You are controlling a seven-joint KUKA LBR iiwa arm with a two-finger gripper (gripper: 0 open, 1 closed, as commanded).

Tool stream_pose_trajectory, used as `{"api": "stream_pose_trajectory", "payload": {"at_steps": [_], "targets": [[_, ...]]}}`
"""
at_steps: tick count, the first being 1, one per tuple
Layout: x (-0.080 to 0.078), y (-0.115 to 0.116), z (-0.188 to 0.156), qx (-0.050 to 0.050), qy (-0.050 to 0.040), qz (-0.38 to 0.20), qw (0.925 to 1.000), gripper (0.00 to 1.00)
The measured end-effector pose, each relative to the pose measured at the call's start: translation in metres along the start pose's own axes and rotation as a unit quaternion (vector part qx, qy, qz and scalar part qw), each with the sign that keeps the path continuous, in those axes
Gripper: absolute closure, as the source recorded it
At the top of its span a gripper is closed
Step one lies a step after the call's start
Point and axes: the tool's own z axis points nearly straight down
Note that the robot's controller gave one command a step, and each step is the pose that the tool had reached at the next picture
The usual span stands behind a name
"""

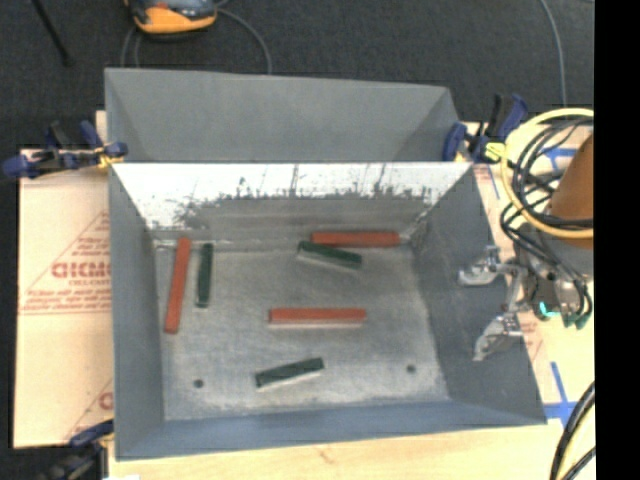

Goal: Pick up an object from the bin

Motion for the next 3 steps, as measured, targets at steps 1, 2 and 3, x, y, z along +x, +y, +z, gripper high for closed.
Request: {"api": "stream_pose_trajectory", "payload": {"at_steps": [1,2,3], "targets": [[-0.0018,0.001,-0.0042,0.001,-0.0039,-0.003,1.0,1.0],[-0.0019,0.0011,-0.0042,0.001,-0.0038,-0.003,1.0,1.0],[-0.0012,0.0015,-0.0009,0.002,-0.0064,-0.003,1.0,1.0]]}}
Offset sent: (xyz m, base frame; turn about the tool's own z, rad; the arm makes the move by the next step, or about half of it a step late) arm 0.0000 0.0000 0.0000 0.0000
